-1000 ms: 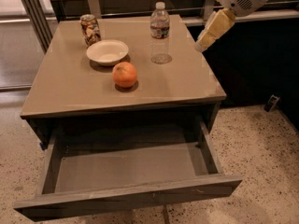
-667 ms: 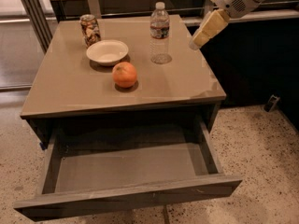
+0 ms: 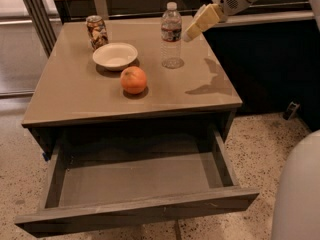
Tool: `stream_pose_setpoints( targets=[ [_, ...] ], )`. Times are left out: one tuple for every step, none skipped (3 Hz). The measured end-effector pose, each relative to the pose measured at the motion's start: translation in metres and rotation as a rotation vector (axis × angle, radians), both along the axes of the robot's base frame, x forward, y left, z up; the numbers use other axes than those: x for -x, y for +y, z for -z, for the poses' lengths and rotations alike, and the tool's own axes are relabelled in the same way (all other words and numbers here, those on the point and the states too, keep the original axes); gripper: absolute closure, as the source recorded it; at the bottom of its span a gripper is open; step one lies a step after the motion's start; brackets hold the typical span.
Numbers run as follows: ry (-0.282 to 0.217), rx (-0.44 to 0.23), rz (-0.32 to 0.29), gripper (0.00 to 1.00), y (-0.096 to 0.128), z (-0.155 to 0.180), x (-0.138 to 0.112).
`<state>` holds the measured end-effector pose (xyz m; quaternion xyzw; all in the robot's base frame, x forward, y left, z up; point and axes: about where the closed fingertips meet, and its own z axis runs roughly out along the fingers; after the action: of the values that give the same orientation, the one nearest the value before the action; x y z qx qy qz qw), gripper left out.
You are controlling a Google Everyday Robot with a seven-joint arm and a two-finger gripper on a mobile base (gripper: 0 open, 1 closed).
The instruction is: Place water bottle into top drawer
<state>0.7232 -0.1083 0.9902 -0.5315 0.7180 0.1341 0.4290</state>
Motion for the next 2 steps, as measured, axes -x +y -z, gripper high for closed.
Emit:
stream_pose_setpoints(
  targets=[
    [0.006, -0.044, -0.024, 0.00, 0.020, 0.002, -0.017],
    [0.037, -0.050, -0.045, 0.00, 0.039, 0.017, -0.029]
  ],
)
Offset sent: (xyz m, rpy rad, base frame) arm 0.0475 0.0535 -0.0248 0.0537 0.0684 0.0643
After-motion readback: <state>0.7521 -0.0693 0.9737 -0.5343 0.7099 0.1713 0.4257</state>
